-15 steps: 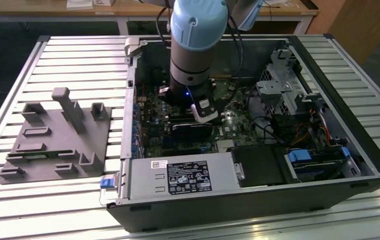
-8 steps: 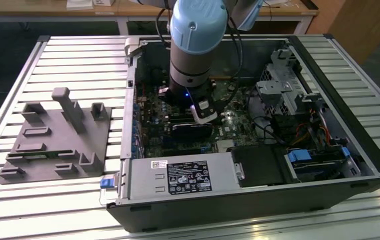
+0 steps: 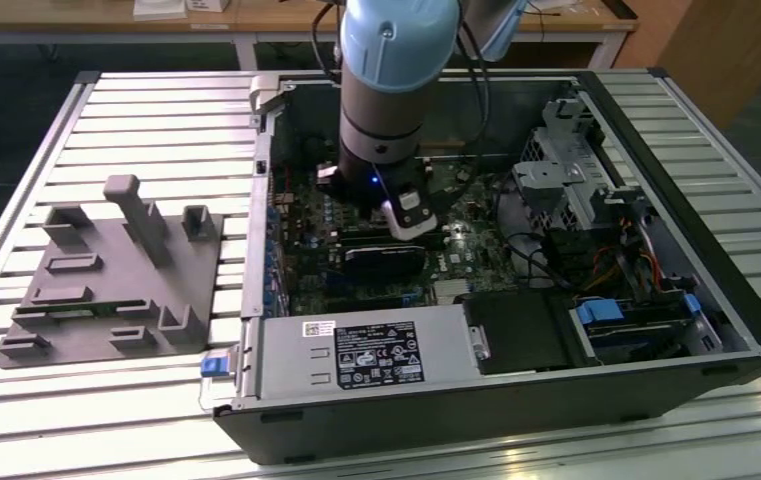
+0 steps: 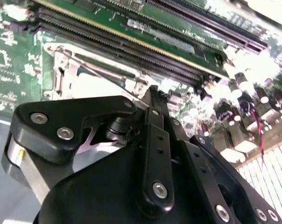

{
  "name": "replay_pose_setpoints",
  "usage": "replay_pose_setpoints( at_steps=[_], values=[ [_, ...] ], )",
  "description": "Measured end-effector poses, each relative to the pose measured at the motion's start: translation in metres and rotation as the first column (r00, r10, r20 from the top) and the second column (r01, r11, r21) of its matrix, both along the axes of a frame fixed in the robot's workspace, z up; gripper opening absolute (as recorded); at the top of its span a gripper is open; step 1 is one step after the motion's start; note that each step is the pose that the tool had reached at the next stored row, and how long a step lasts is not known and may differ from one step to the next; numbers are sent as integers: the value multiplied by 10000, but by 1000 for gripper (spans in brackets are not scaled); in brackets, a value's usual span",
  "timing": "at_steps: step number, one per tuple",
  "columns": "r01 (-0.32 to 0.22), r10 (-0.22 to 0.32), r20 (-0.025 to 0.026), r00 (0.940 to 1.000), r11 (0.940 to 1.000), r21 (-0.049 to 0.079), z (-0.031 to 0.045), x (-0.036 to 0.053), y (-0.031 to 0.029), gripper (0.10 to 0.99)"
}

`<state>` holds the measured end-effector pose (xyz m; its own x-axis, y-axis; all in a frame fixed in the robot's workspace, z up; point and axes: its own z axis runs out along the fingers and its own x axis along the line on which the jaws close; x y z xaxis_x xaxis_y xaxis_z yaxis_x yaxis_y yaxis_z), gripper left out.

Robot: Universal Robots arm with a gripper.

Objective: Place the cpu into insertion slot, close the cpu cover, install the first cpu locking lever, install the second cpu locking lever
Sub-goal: 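Install the second cpu locking lever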

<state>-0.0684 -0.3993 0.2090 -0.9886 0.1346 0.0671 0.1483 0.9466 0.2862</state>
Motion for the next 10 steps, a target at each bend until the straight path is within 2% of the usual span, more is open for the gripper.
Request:
replay_pose_setpoints(
  at_steps=[4, 10],
  values=[
    [0, 0, -1, 10000, 10000, 4, 88, 0, -1, 106],
    [0, 0, -1, 10000, 10000, 5, 262, 0, 0, 106]
  ],
)
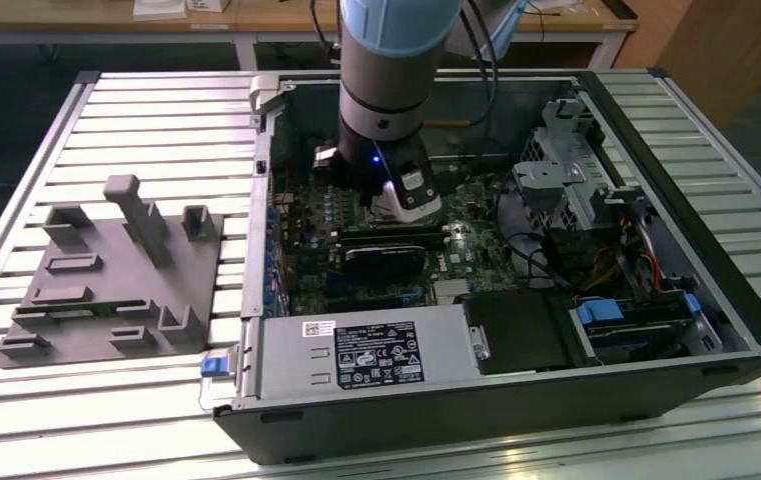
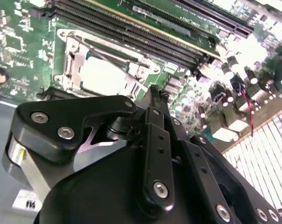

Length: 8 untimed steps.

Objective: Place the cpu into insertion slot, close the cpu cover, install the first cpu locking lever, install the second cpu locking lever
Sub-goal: 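Install the second cpu locking lever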

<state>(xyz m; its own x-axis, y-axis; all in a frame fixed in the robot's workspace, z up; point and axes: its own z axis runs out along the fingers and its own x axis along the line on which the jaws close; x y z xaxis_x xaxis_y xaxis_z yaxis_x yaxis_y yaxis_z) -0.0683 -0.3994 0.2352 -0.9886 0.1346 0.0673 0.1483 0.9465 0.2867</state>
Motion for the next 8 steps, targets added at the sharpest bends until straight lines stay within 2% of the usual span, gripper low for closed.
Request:
replay_pose_setpoints(
  at_steps=[3, 8],
  values=[
    [0, 0, 0, 10000, 10000, 0, 81, 0, 0, 106],
    [-1, 1, 1, 10000, 10000, -61, 134, 32, 1, 106]
  ],
)
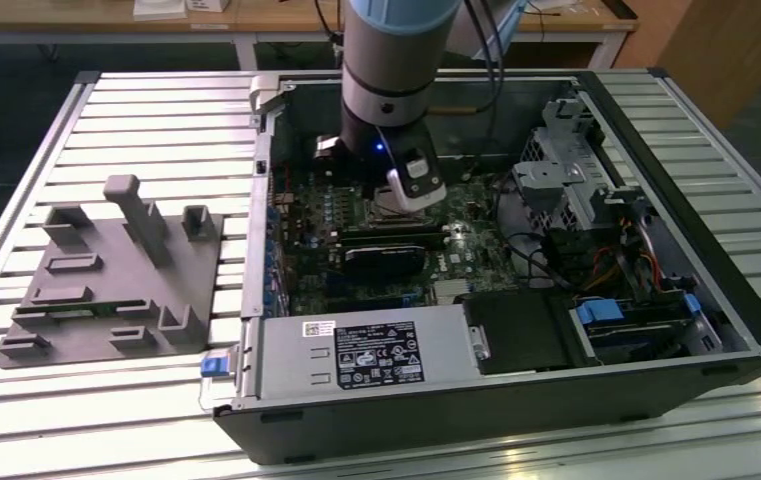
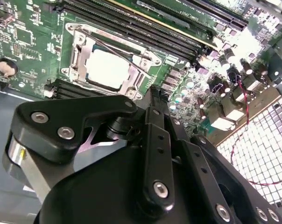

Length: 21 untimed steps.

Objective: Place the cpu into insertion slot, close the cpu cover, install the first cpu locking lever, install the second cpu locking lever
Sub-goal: 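Install the second cpu locking lever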

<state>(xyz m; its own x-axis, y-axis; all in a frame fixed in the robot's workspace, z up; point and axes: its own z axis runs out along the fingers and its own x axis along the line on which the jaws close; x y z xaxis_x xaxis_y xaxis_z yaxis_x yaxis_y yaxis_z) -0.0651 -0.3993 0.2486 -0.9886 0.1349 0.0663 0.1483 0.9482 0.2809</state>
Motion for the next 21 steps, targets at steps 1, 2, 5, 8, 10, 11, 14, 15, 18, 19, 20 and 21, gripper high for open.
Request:
replay_pose_setpoints(
  at_steps=[1, 2, 5, 8, 10, 11, 14, 15, 18, 19, 20, 21],
  values=[
    [0, 0, -1, 10000, 10000, -52, 5, 20, -1, 106],
    [1, -1, -1, 10000, 9999, -110, 8, 42, -1, 106],
    [5, -5, -2, 10000, 9997, -253, 10, 114, -1, 106],
    [7, -7, -1, 10000, 9993, -374, 10, 177, -1, 106],
    [9, -9, -1, 10000, 9990, -443, 10, 220, -2, 106],
    [9, -9, -1, 10000, 9988, -482, 10, 243, -3, 106],
    [10, -10, -2, 10000, 9976, -689, 9, 277, -4, 106],
    [11, -11, -1, 10000, 9969, -781, 7, 278, -4, 106],
    [8, -8, 0, 10000, 9955, -944, -18, 279, -4, 106],
    [8, -8, -1, 10000, 9954, -957, -32, 279, -4, 106],
    [8, -8, -1, 10000, 9954, -958, -48, 279, -4, 106],
    [9, -9, -1, 10000, 9954, -960, -64, 279, -5, 106]
  ],
)
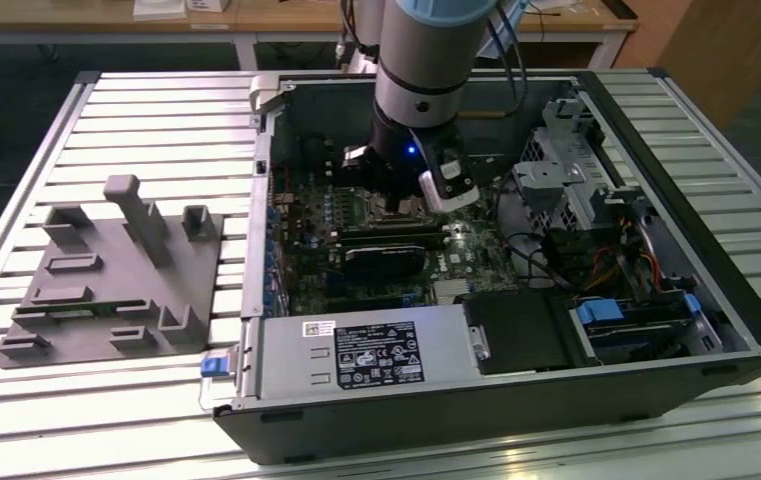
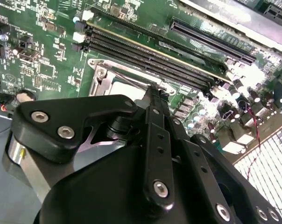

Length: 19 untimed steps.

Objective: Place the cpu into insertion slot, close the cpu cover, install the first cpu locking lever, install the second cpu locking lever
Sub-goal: 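Install the second cpu locking lever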

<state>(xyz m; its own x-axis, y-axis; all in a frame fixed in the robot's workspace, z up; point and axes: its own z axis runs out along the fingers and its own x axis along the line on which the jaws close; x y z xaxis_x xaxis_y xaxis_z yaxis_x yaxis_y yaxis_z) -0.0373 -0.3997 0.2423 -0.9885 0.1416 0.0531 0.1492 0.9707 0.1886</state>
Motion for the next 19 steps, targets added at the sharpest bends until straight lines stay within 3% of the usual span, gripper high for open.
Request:
replay_pose_setpoints(
  at_steps=[3, 13, 19],
  values=[
    [-1, 1, 0, 10000, 10000, 14, -37, -3, 0, 106],
    [-6, 6, 1, 10000, 9997, 229, -146, -61, -10, 106],
    [-8, 8, 1, 10000, 9993, 377, -247, -94, -56, 106]
  ],
)
